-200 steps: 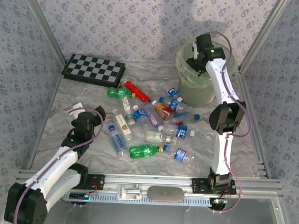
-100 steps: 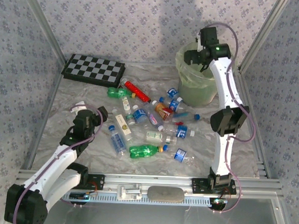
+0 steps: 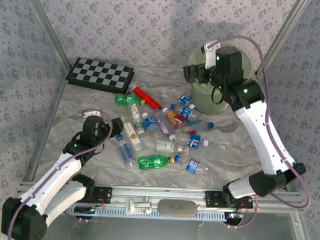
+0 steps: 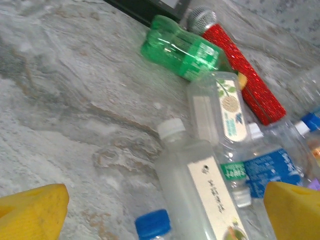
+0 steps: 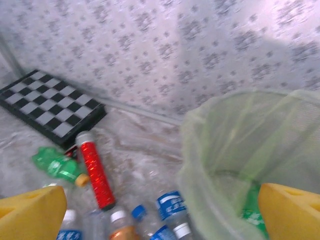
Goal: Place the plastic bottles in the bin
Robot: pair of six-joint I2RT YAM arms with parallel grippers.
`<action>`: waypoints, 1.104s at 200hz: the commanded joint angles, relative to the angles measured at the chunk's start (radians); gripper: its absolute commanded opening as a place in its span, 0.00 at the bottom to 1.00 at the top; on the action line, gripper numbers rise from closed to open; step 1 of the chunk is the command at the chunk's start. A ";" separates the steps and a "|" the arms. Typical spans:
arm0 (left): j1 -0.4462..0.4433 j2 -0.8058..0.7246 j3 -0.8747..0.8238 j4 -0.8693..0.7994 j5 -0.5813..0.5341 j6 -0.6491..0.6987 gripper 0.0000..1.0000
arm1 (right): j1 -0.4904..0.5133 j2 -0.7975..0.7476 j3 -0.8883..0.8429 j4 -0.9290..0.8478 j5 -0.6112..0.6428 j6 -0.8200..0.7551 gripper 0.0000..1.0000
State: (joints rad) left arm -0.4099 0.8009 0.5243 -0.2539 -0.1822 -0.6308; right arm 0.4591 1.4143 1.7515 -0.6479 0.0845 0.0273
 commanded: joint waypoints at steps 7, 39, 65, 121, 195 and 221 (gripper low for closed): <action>-0.066 0.013 0.046 -0.094 0.022 -0.028 1.00 | 0.031 -0.056 -0.227 0.188 -0.130 0.121 1.00; -0.166 0.013 0.040 -0.173 0.011 -0.091 1.00 | 0.100 -0.093 -0.413 0.256 -0.140 0.199 1.00; -0.270 -0.003 0.032 -0.248 -0.021 -0.152 1.00 | 0.165 -0.097 -0.533 0.332 -0.095 0.252 1.00; -0.438 0.004 -0.006 -0.333 -0.028 -0.268 1.00 | 0.239 -0.051 -0.642 0.420 -0.017 0.322 1.00; -0.503 0.118 -0.053 -0.291 -0.056 -0.315 1.00 | 0.252 -0.002 -0.623 0.447 -0.002 0.324 1.00; -0.503 0.170 -0.073 -0.230 -0.056 -0.326 1.00 | 0.253 0.007 -0.617 0.443 0.000 0.322 1.00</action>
State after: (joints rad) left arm -0.9054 0.9348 0.4648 -0.5346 -0.2142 -0.9306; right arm 0.7036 1.4128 1.1133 -0.2173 0.0647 0.3340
